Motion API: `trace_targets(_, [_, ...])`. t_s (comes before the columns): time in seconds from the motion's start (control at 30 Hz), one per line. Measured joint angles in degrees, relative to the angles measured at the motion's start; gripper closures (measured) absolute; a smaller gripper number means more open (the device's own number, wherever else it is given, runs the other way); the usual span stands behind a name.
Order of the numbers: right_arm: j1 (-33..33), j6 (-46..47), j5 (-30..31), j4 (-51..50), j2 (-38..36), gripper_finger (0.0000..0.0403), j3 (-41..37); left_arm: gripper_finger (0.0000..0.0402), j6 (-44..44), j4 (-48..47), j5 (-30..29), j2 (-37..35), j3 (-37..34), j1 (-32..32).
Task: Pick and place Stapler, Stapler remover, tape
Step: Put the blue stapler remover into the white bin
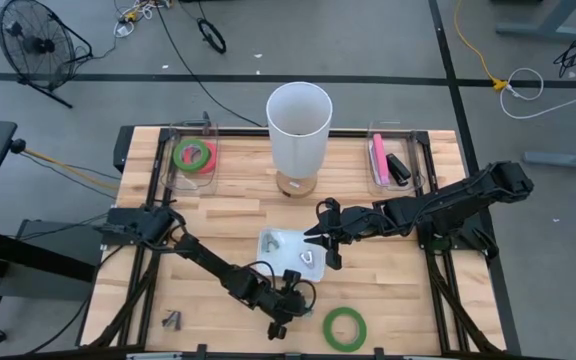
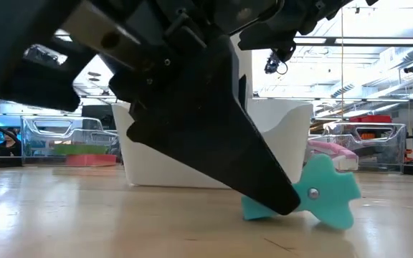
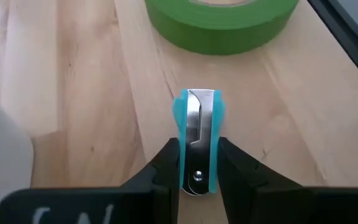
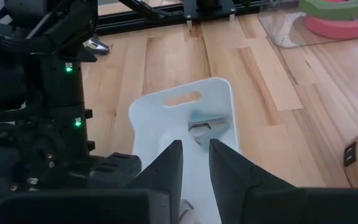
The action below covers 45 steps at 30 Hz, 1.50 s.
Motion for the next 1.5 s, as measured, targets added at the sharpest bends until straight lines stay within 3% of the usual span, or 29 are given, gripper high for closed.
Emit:
trace_targets(0.37, [0.00, 0.00, 0.00, -0.36, 0.00, 0.0321, 0.00, 0.0323, 0.01, -1.51, -2.93, -2.23, -0.28, -1.97])
trace_targets(0.7, [-0.01, 0.00, -0.01, -0.68, 0.00, 0.0321, -0.01, 0.0323, 0.16, -4.05, -10.30, -6.04, -0.28, -2.52])
trace_targets(0.93, [-0.02, 0.00, 0.00, -0.83, 0.00, 0.0321, -0.01, 0.0323, 0.40, -13.21, -20.93, -14.68, -0.12, -4.58])
trace_targets(1.13, [-0.01, 0.02, 0.00, -0.51, 0.00, 0.0321, -0.01, 0.0323, -0.12, -26.12, -34.57, -19.47, -0.02, -2.26])
trace_targets(1.37, [0.00, 0.00, 0.00, -0.50, 0.00, 0.0321, -0.01, 0.0319, -4.46, -30.99, -31.50, -19.07, -0.04, 5.18])
trace_targets(1.5, [0.00, -0.13, 0.00, -0.85, 0.00, 0.0321, 0.01, 0.0257, -5.11, -30.70, -27.18, -19.06, -0.07, 7.58])
